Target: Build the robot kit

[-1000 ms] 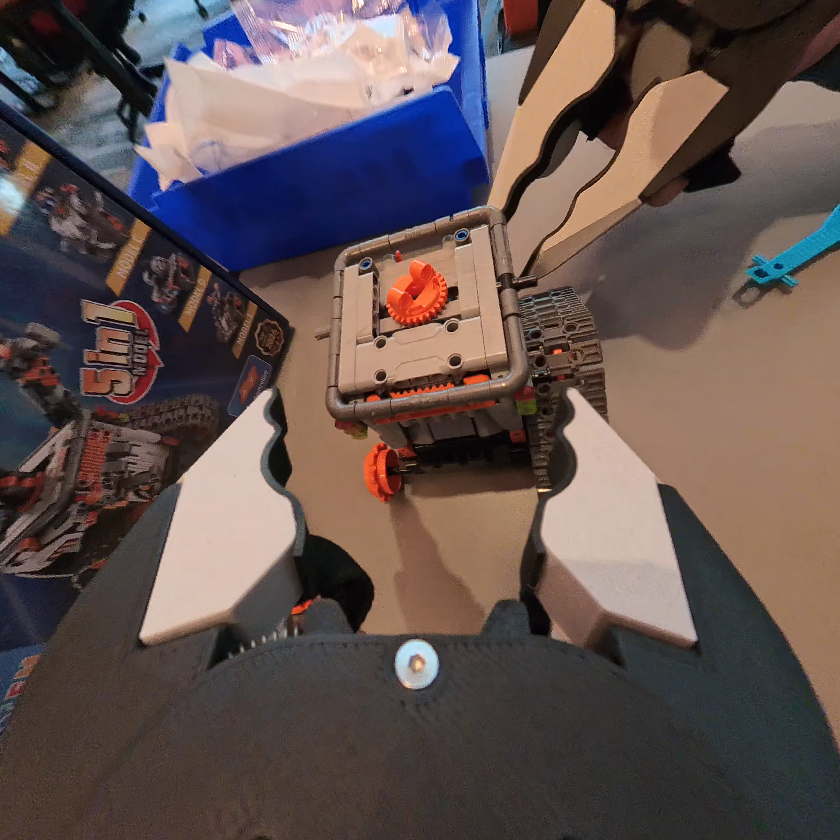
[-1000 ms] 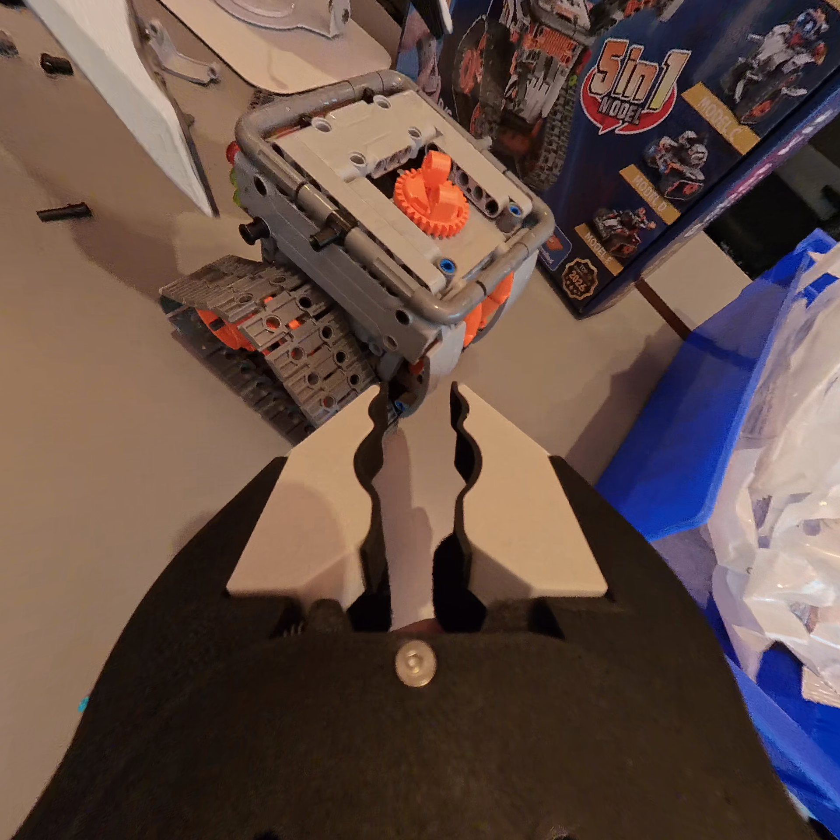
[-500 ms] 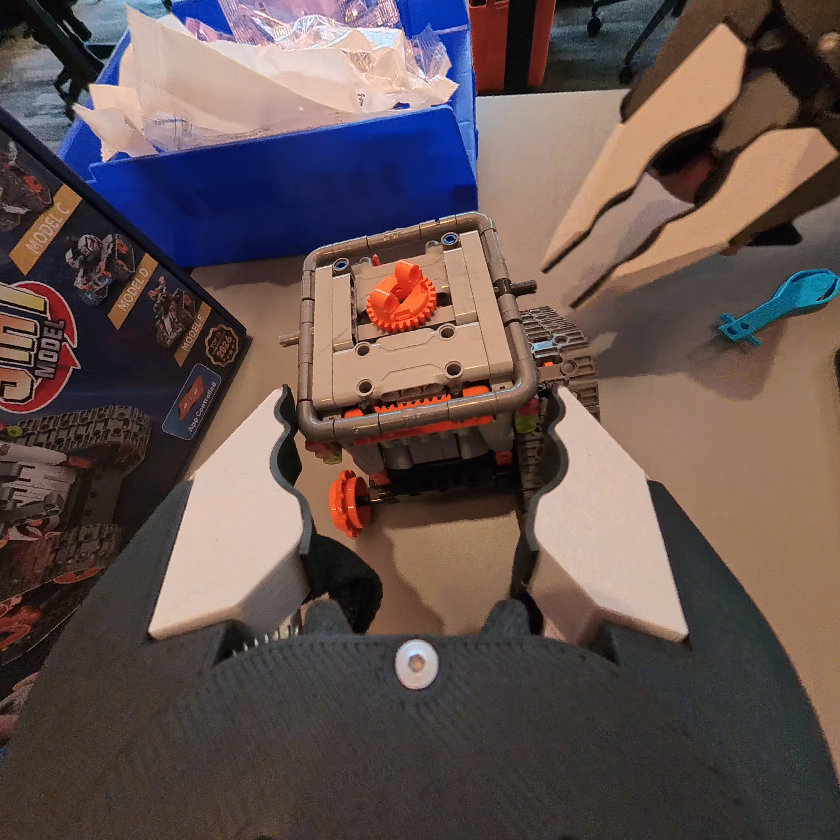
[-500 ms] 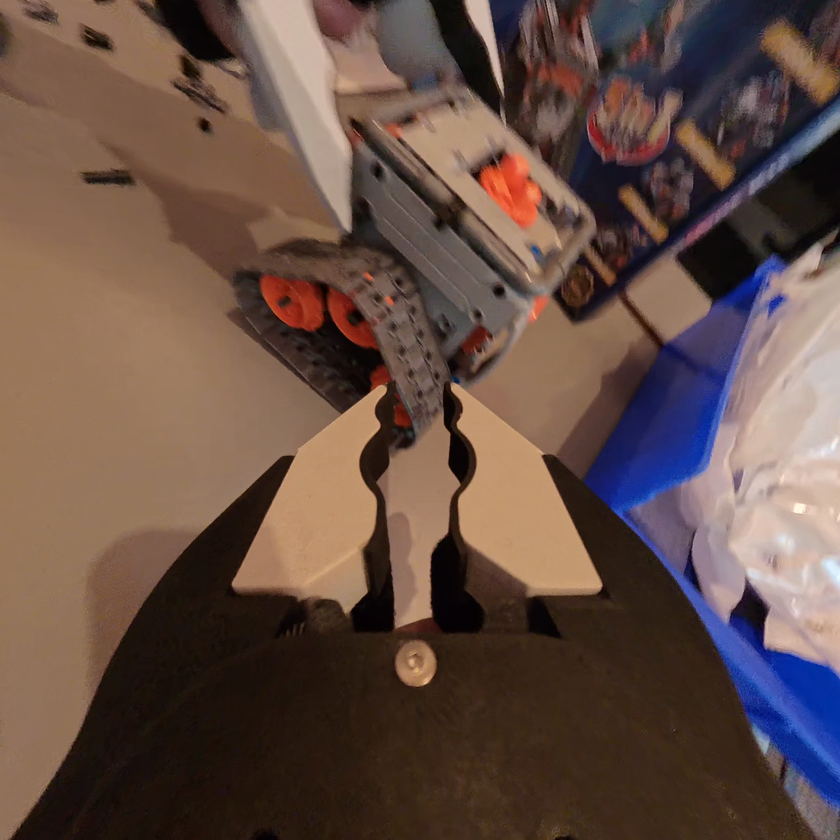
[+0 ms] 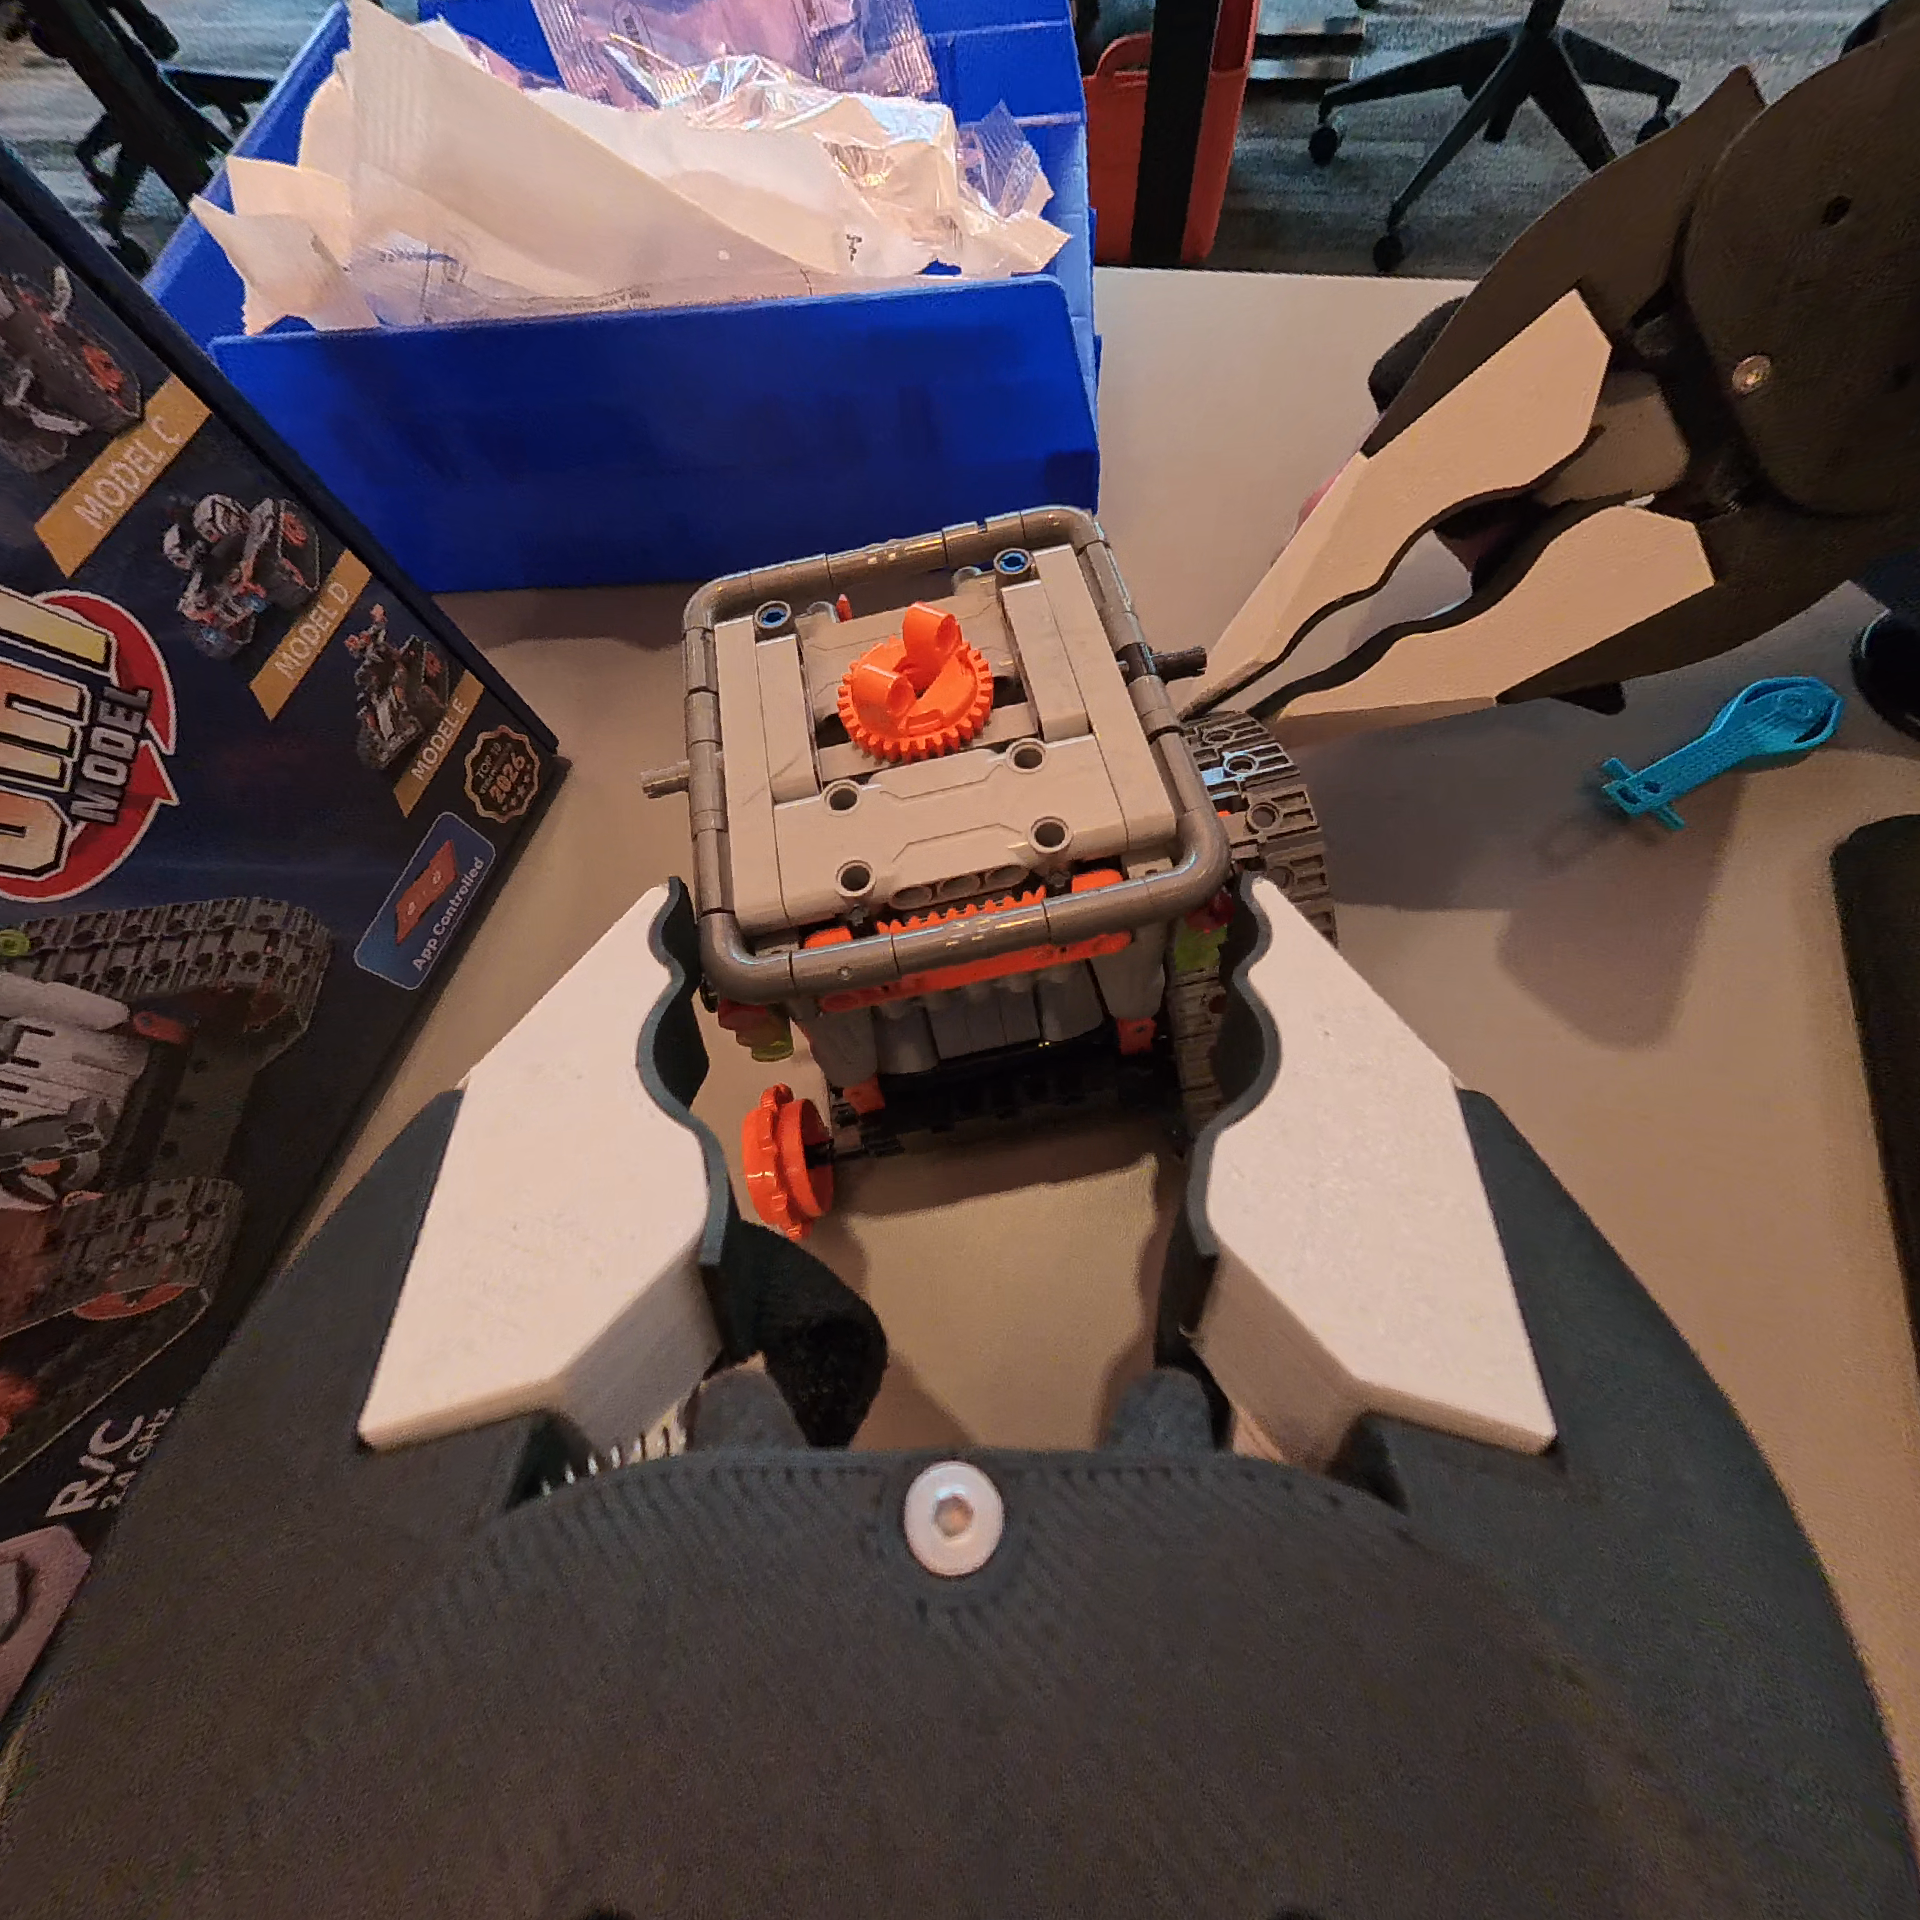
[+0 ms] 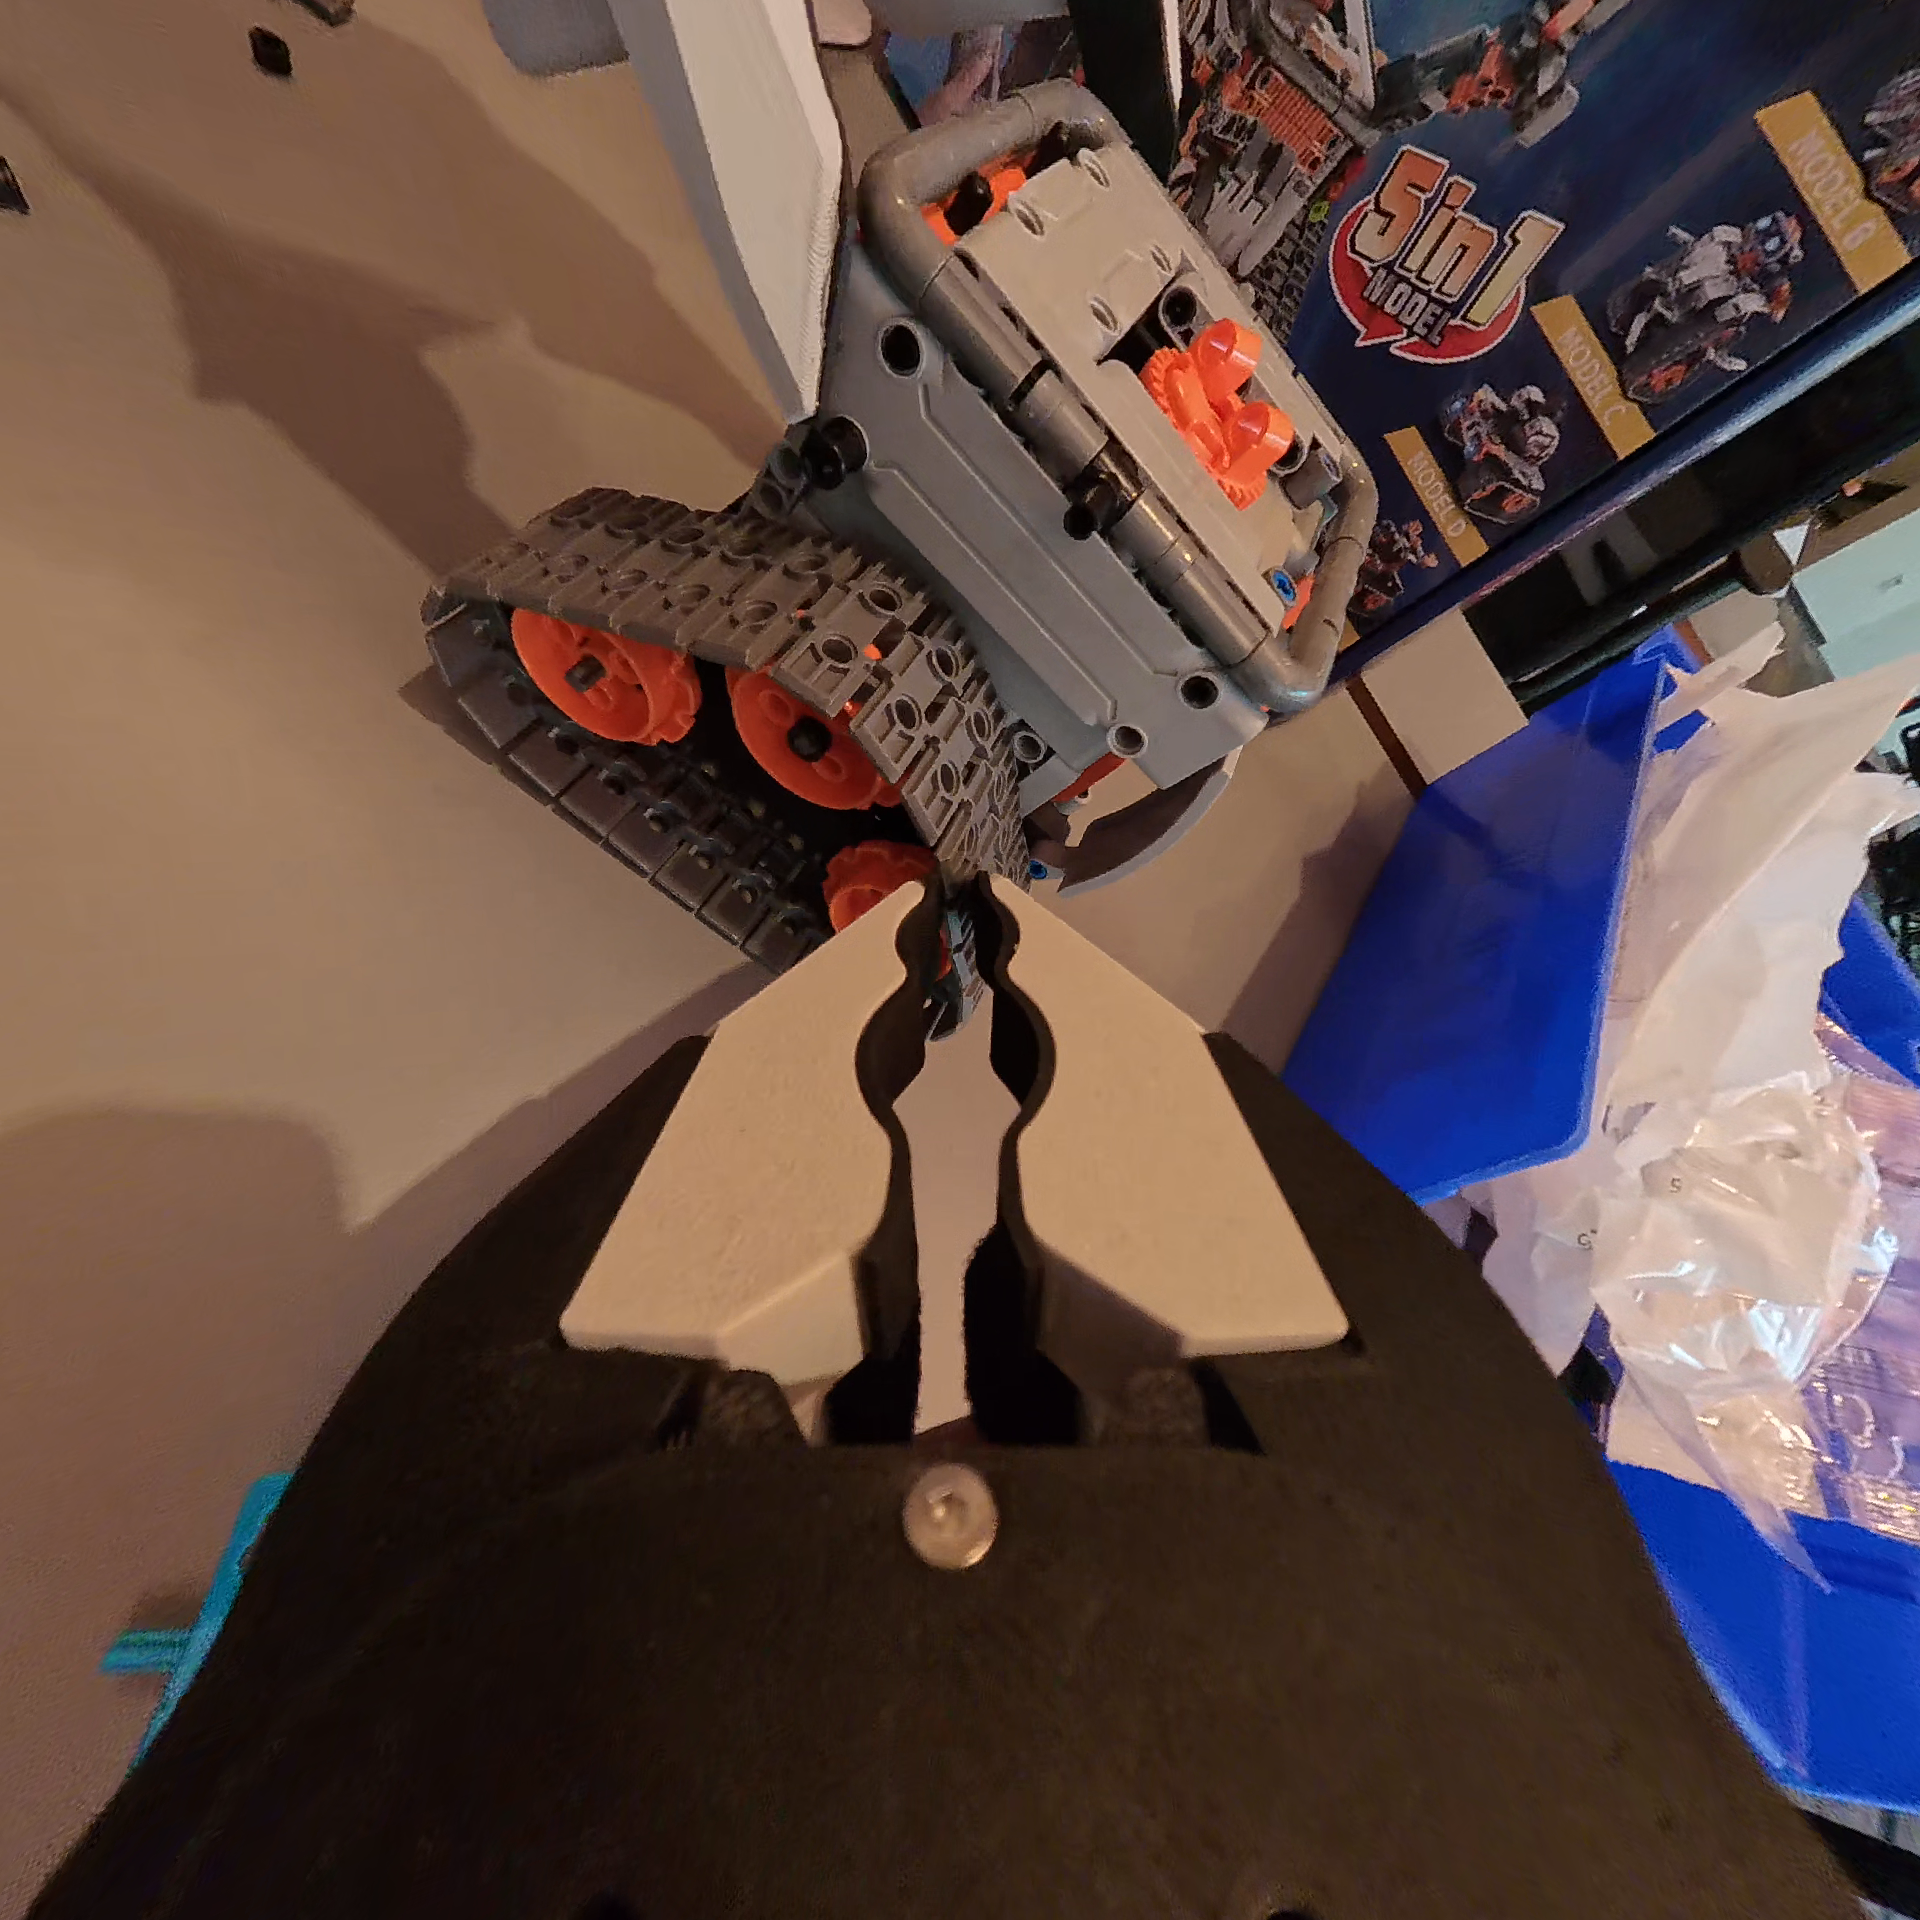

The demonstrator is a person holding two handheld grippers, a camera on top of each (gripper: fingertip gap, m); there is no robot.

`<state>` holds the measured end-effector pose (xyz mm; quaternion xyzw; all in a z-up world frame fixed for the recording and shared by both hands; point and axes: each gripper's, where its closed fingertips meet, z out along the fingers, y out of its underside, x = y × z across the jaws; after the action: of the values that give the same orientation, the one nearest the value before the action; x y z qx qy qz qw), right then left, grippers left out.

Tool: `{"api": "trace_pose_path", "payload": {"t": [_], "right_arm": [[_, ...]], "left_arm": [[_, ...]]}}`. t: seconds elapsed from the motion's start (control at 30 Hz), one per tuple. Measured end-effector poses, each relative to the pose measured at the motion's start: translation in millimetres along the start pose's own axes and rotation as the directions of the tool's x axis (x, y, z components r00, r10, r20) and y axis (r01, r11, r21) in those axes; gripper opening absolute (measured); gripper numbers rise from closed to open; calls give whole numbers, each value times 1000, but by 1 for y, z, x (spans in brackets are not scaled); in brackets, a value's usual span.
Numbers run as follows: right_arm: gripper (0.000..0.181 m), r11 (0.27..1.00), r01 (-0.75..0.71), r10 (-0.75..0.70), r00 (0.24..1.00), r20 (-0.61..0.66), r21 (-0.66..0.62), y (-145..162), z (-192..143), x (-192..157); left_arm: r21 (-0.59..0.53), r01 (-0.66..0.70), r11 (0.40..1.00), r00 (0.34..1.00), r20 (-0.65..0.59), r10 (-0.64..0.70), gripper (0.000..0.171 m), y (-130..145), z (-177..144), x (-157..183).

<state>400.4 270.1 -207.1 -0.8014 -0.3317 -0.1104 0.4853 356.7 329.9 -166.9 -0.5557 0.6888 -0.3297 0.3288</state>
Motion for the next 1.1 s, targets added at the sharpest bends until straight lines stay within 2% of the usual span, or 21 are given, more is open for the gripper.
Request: {"api": "trace_pose_path", "payload": {"t": [0.23, 0.57, 0.63, 0.77, 0.87, 0.9, 0.97, 1.1], "right_arm": [[3, 999, -42, 42, 999, -15, -10, 5, 0, 3], [3, 979, -125, 126, 992, -4, -161, 44, 10, 8], [3, 980, -120, 122, 993, 0, -159, 43, 9, 7], [14, 997, -46, 43, 998, -51, -66, 24, -7, 15], [11, 996, 71, -69, 997, -38, 62, -6, -13, 3], [3, 993, 109, -108, 993, -39, 50, -7, -10, 0], [2, 984, 175, -173, 984, -44, 34, -6, -5, -5], [0, 982, 184, -188, 976, -106, -48, 5, 0, 8]], "left_arm": [[-8, -18, 1000, 1000, 13, 18, 100, 1, 1, 0], [-25, -38, 999, 999, 12, 38, 99, 1, 2, 1], [-29, -39, 999, 999, 7, 40, 99, 1, 2, 1], [-24, -31, 999, 999, 8, 31, 99, 2, 1, -1], [-30, -36, 999, 999, 7, 36, 99, 2, 1, -1], [-31, -35, 999, 999, 9, 35, 99, 2, 1, -1], [-31, -30, 999, 999, 11, 30, 99, 2, 1, -3], [-41, -45, 998, 999, 2, 45, 99, 4, 0, -2]]}}
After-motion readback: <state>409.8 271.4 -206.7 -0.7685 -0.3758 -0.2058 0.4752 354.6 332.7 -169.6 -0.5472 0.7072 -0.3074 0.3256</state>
